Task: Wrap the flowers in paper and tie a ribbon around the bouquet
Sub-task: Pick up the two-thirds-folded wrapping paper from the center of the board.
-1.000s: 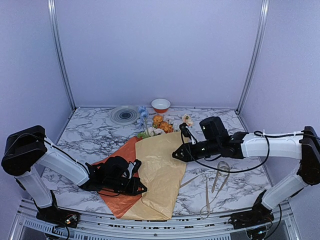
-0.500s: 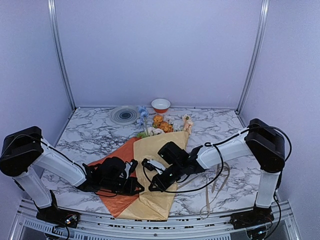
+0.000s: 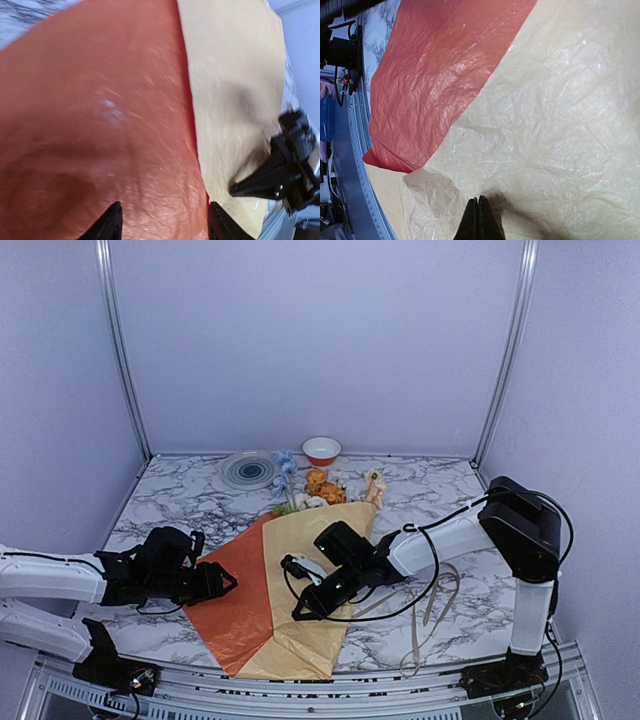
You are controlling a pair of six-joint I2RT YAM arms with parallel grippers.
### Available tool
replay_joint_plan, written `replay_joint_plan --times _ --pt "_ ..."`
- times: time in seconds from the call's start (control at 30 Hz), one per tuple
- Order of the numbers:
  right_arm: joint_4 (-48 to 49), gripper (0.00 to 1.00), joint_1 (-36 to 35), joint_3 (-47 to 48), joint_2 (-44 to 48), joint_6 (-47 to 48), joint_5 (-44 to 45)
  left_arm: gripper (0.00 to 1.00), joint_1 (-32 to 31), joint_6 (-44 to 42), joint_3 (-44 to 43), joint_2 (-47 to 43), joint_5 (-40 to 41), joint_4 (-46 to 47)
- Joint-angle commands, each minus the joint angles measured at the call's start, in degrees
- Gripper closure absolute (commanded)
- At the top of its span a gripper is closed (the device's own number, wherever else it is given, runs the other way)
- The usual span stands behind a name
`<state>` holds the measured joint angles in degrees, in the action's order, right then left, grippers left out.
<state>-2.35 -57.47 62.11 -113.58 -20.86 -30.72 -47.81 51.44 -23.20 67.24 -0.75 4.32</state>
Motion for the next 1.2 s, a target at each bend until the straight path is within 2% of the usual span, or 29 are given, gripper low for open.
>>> replay_joint_plan --times 0.0,0.07,0.17,0.37,0.47,0.53,0.6,0.77,0.83,0.9,0.93,1.03,1.17 --pt "-2.99 1.00 -0.27 -0.68 -2.09 0.18 2.96 0.31 11.69 -0.01 3.14 -12.64 4.94 -18.69" --pt "-3.09 1.00 -0.42 -0.35 -2.00 0.36 2.92 0.29 17.08 0.18 5.13 -16.01 4.13 -19.31" --pt "-3.05 1.00 -0.83 0.01 -2.08 0.47 2.86 0.26 21.11 0.44 7.66 -15.60 3.61 -19.25" --pt "-3.14 1.00 -1.30 0.14 -1.68 0.45 3.15 0.22 22.98 1.50 10.79 -8.83 -2.45 -11.57" --pt "-2.99 1.00 -1.33 0.22 -1.26 0.47 3.37 0.22 22.96 2.34 11.49 -6.37 -5.09 -8.27" --pt "-2.84 1.00 -1.33 0.29 -1.21 0.38 3.45 0.25 22.87 3.79 13.23 -5.48 -8.63 -1.74" --pt "-2.75 1.00 -1.33 0.49 -1.35 0.45 3.54 0.30 22.73 5.60 14.85 -4.85 -11.52 5.55" --pt "-2.92 1.00 -1.33 1.00 -2.37 0.45 3.30 0.51 19.94 5.01 11.59 -5.78 -12.11 6.52" --pt "-3.00 1.00 -1.33 1.04 -2.75 0.38 3.34 0.68 18.78 4.59 10.32 -6.78 -11.91 6.03" --pt "-2.93 1.00 -1.33 0.99 -3.02 0.21 3.36 0.95 17.91 4.55 9.38 -7.83 -11.83 5.29" --pt "-2.86 1.00 -1.33 0.97 -3.12 0.09 3.31 1.00 17.48 4.61 8.92 -8.43 -11.77 4.83" --pt "-2.81 1.00 -1.34 0.92 -3.44 -0.14 3.03 1.00 14.76 4.28 5.98 -9.71 -10.95 3.73" --pt "-2.28 1.00 -1.32 0.96 -3.67 -0.15 2.05 1.00 11.28 2.58 -2.18 -8.19 -10.66 3.60"
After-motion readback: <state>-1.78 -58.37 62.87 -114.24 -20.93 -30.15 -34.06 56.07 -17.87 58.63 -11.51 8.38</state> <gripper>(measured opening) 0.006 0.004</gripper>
